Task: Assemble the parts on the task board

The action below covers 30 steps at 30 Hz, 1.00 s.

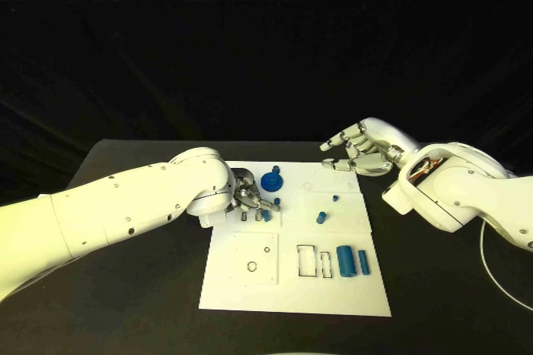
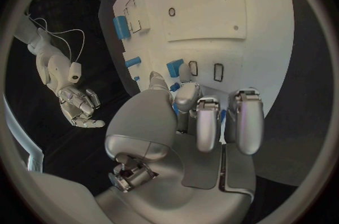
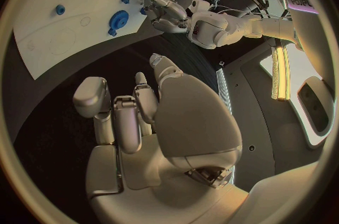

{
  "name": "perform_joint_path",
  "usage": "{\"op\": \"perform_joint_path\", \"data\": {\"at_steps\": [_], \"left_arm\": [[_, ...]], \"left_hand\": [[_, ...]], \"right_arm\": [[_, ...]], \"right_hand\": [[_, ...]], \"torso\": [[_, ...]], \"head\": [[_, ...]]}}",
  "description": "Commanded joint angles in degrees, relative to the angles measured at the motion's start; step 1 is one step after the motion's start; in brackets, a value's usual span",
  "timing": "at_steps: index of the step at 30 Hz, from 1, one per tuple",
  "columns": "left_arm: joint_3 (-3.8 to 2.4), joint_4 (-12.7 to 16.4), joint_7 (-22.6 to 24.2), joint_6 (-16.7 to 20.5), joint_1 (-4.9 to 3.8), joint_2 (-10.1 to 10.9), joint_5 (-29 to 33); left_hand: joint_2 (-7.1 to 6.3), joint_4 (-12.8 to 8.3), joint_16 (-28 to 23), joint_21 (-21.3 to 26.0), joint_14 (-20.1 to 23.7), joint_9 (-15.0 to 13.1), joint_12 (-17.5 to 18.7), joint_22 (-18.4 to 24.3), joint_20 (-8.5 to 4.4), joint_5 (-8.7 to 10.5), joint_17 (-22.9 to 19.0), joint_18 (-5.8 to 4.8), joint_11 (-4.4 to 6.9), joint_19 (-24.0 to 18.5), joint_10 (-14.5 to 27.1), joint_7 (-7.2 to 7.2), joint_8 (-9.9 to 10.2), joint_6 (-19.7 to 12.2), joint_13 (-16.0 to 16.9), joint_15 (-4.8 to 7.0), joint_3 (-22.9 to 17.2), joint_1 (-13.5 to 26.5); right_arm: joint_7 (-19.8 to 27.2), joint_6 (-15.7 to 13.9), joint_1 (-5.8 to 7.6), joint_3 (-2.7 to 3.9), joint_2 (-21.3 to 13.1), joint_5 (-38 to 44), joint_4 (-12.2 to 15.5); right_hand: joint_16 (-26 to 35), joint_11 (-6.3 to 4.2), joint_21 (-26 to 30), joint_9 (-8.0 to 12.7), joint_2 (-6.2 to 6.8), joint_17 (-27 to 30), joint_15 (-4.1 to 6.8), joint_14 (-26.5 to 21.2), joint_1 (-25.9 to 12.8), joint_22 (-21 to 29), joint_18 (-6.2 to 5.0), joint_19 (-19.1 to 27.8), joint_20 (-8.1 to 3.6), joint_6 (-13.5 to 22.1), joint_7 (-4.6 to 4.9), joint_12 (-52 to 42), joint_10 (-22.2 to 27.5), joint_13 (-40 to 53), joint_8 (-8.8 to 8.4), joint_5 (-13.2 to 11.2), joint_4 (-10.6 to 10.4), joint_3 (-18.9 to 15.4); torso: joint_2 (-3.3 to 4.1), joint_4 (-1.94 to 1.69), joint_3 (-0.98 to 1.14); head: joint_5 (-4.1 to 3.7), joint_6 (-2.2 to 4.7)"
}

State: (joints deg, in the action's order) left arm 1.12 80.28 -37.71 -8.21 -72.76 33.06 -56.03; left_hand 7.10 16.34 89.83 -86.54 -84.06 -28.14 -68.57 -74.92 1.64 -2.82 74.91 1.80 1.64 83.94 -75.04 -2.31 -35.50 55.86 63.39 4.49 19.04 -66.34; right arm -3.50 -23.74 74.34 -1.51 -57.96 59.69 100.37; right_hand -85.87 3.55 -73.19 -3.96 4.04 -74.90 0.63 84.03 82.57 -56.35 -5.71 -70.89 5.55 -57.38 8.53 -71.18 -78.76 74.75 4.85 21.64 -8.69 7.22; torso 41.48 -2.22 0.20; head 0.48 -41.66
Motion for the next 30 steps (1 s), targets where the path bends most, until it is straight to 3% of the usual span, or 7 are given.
{"op": "perform_joint_path", "data": {"at_steps": [1, 8, 13, 30], "left_arm": [[-0.01, -0.1, -0.1, -1.2, -0.05, -0.3, -0.3], [-0.01, -0.6, -0.1, -1.6, -0.05, -0.7, -0.3], [-0.01, -0.6, -0.2, -2.5, -0.05, -0.9, -0.3], [-0.02, -1.1, -0.8, -4.8, -0.05, -1.4, -0.2]], "left_hand": [[-0.04, -0.2, 0.2, -0.2, -5.9, -0.1, -0.3, -8.9, -0.40, 0.12, 15.1, -0.46, 0.00, 3.3, -0.5, 0.07, -0.4, -0.3, 0.0, 0.52, 0.3, -0.7], [0.25, -0.4, 0.2, -0.2, -5.9, -0.8, -0.4, -8.8, -0.39, 0.10, 15.1, -0.43, 0.01, 3.3, -0.5, 0.09, -0.7, -0.6, 0.3, 0.52, 0.1, -1.7], [1.16, -0.6, 0.2, -0.2, -5.9, -1.6, -1.2, -8.9, -0.35, 0.01, 15.1, -0.43, 0.02, 3.3, -1.1, 0.11, -1.1, -0.9, 1.4, 0.51, -0.5, -2.7], [1.07, -0.9, 0.2, -0.3, -5.9, -2.5, -1.6, -9.1, -0.33, 0.02, 15.1, -0.48, 0.05, 3.4, -1.3, 0.15, -1.6, -1.0, 1.9, 0.52, -0.8, -3.4]], "right_arm": [[-0.1, 0.5, -0.05, -0.02, 0.1, 0.7, 0.0], [-0.7, 0.3, -0.06, -0.04, 0.1, 0.9, 0.0], [-0.9, 0.3, -0.07, -0.05, 0.1, 1.1, 0.0], [-1.6, 0.3, -0.12, -0.07, 0.2, 2.0, 0.0]], "right_hand": [[0.3, -0.26, 0.4, 0.1, 0.48, -7.8, 0.23, 4.2, -0.2, 0.1, -0.97, 0.2, -0.18, -0.2, -0.10, 0.1, 0.1, -0.6, 0.30, 0.2, -0.1, 0.3], [0.3, -0.26, 0.4, 0.1, 0.40, -7.8, 0.24, 4.2, -0.3, 0.0, -0.95, 0.1, -0.20, -0.2, -0.09, 0.0, 0.0, -0.5, 0.30, 0.5, -0.2, 0.5], [0.3, -0.27, 0.4, 0.1, 0.37, -7.8, 0.24, 4.2, -0.3, 0.0, -0.94, 0.1, -0.20, -0.3, -0.10, 0.0, 0.0, -0.5, 0.30, 0.7, -0.2, 0.7], [0.3, -0.28, 0.3, 0.1, 0.35, -7.9, 0.25, 4.3, -0.3, -0.1, -0.93, 0.0, -0.21, -0.3, -0.10, -0.2, -0.1, -0.4, 0.31, 0.8, -0.2, 0.8]], "torso": [[-0.01, -0.06, 0.04], [-0.01, -0.05, 0.06], [0.02, -0.02, 0.09], [0.00, -0.03, 0.07]], "head": [[-0.08, -0.10], [-0.13, -0.34], [-0.14, -0.47], [-0.34, -0.81]]}}
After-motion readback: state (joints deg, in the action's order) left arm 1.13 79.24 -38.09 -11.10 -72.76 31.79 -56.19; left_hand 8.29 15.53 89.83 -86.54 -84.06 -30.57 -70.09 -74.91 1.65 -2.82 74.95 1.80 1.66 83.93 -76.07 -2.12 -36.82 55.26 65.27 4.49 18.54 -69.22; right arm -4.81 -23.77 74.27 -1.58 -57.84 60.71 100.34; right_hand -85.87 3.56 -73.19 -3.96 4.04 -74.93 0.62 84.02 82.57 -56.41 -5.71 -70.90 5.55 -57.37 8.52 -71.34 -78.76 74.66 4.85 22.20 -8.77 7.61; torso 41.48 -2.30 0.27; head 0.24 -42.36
